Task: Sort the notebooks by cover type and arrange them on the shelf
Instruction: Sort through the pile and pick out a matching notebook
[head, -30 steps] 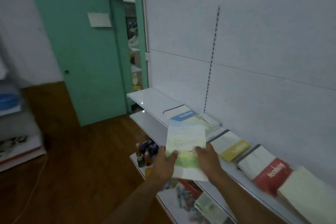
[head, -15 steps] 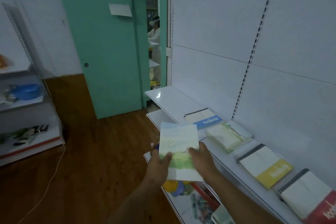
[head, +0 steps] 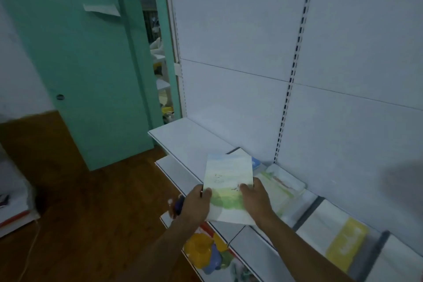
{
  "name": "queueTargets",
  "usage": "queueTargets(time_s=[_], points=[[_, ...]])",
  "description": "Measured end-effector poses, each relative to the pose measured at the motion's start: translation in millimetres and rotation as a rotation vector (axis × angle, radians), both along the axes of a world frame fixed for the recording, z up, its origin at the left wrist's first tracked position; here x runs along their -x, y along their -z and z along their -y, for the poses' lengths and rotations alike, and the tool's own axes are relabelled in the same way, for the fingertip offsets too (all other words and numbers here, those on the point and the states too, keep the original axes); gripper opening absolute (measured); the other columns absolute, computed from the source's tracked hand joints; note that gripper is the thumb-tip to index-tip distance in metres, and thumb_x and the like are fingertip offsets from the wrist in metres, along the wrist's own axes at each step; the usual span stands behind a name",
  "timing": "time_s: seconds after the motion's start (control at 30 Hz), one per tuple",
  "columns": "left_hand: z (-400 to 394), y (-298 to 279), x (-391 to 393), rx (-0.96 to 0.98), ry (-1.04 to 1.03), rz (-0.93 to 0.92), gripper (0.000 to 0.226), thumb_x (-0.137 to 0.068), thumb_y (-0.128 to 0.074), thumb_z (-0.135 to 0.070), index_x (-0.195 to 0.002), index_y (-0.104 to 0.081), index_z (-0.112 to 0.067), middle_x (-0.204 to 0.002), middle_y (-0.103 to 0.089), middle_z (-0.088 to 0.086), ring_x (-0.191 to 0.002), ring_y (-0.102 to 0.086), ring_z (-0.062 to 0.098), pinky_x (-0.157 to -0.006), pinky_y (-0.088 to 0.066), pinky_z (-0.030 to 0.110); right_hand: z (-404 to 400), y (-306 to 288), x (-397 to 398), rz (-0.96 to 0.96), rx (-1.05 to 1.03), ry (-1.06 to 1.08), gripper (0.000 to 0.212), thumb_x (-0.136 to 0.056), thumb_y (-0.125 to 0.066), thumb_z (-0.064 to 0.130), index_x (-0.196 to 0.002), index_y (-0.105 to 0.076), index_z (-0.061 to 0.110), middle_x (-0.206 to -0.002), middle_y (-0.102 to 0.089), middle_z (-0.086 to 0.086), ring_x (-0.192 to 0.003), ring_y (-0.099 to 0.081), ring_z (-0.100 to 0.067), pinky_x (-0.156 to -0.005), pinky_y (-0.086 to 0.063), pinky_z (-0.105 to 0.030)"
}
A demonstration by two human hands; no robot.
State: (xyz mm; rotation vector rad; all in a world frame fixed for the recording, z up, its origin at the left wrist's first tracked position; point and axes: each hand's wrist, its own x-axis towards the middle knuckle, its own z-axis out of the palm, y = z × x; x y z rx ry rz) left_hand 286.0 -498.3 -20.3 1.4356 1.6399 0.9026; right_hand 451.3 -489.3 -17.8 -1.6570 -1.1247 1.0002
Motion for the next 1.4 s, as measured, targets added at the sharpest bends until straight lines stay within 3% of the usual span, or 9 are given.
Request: queueTargets(time_s=[0.07,0.17,0.33,0.43,0.5,0.8,0.97,1.13,1.4], points=[[-22.5,7.0,-17.6,0.002,0.074,0.003,0.028,-0.101,-0.042,-0.029,-0.113,-0.058,-0.009,-0.108,-0.064,0.01,-0.097,-0.061,0.025,-0.081,-0.053,0.039,-10.8,6.8,-18.8,0.003,0.016,0.064,0.03,-0.089,-0.052,0.02,-0.118,-0.052,0.012,-0.11,-0.062,-0.009,-0.095,-0.059,-0.025,-0.079,-0.049,-0.035],[-56.9,16.3,-43.9,-0.019,0.228,-0.061,0.024,-0.101,-0.042,-0.028,-0.107,-0.058,-0.011,-0.102,-0.063,0.006,-0.095,-0.06,0.021,-0.072,-0.045,0.025,-24.8,17.7,-45.4,0.004,0.028,0.173,0.032,-0.091,-0.051,0.018,-0.122,-0.05,0.015,-0.111,-0.061,-0.004,-0.095,-0.058,-0.022,-0.079,-0.046,-0.032],[-107.9,33.4,-80.8,-0.043,0.468,-0.065,0.023,-0.099,-0.047,-0.024,-0.095,-0.06,-0.007,-0.09,-0.064,0.003,-0.083,-0.06,0.016,-0.067,-0.046,0.024,-35.4,36.6,-75.6,0.107,0.124,0.334,0.031,-0.093,-0.05,0.02,-0.123,-0.047,0.011,-0.107,-0.059,-0.003,-0.088,-0.058,-0.016,-0.059,-0.042,-0.019],[-138.0,41.9,-92.4,-0.06,0.595,-0.119,0.019,-0.096,-0.054,-0.024,-0.089,-0.062,-0.008,-0.086,-0.063,0.004,-0.077,-0.058,0.012,-0.063,-0.043,0.022,-42.6,44.1,-79.9,0.19,0.191,0.427,0.037,-0.091,-0.053,0.026,-0.125,-0.048,0.011,-0.114,-0.06,-0.007,-0.097,-0.059,-0.021,-0.074,-0.05,-0.029],[-157.0,48.8,-97.5,-0.098,0.656,-0.162,0.019,-0.094,-0.058,-0.027,-0.091,-0.063,-0.009,-0.089,-0.062,0.006,-0.083,-0.059,0.016,-0.065,-0.04,0.022,-49.1,48.0,-77.3,0.232,0.229,0.475,0.04,-0.091,-0.055,0.029,-0.127,-0.049,0.013,-0.118,-0.06,-0.007,-0.102,-0.059,-0.023,-0.085,-0.05,-0.033],[-193.3,79.0,-111.5,-0.161,0.792,-0.462,0.029,-0.095,-0.052,-0.035,-0.106,-0.057,-0.009,-0.108,-0.057,0.007,-0.102,-0.055,0.021,-0.082,-0.042,0.029,-68.6,61.6,-56.7,0.368,0.362,0.64,0.04,-0.092,-0.058,0.026,-0.124,-0.049,0.003,-0.122,-0.056,-0.013,-0.108,-0.056,-0.023,-0.08,-0.04,-0.019],[-199.0,79.0,-112.3,-0.162,0.812,-0.527,0.034,-0.092,-0.057,-0.038,-0.108,-0.054,-0.008,-0.113,-0.053,0.01,-0.1,-0.057,0.023,-0.08,-0.046,0.031,-69.5,54.8,-52.6,0.415,0.408,0.659,0.047,-0.094,-0.056,0.028,-0.131,-0.043,0.003,-0.133,-0.04,-0.015,-0.115,-0.05,-0.023,-0.092,-0.039,-0.022],[-194.4,67.6,-117.4,-0.174,0.81,-0.625,0.039,-0.093,-0.056,-0.034,-0.127,-0.042,-0.02,-0.117,-0.054,0.005,-0.104,-0.057,0.023,-0.075,-0.044,0.034,-70.7,68.2,-46.4,0.43,0.274,0.703,0.036,-0.094,-0.055,0.023,-0.127,-0.044,0.016,-0.123,-0.045,-0.009,-0.094,-0.05,-0.015,-0.069,-0.038,-0.013],[-198.5,72.0,-121.4,-0.197,0.932,-0.727,0.035,-0.098,-0.045,-0.032,-0.133,-0.044,-0.032,-0.125,-0.046,0.01,-0.114,-0.048,0.026,-0.088,-0.046,0.038,-65.5,79.5,-45.1,0.846,0.346,0.577,0.029,-0.099,-0.035,0.035,-0.117,-0.051,0.017,-0.115,-0.048,-0.006,-0.1,-0.051,-0.02,-0.07,-0.039,-0.024]])
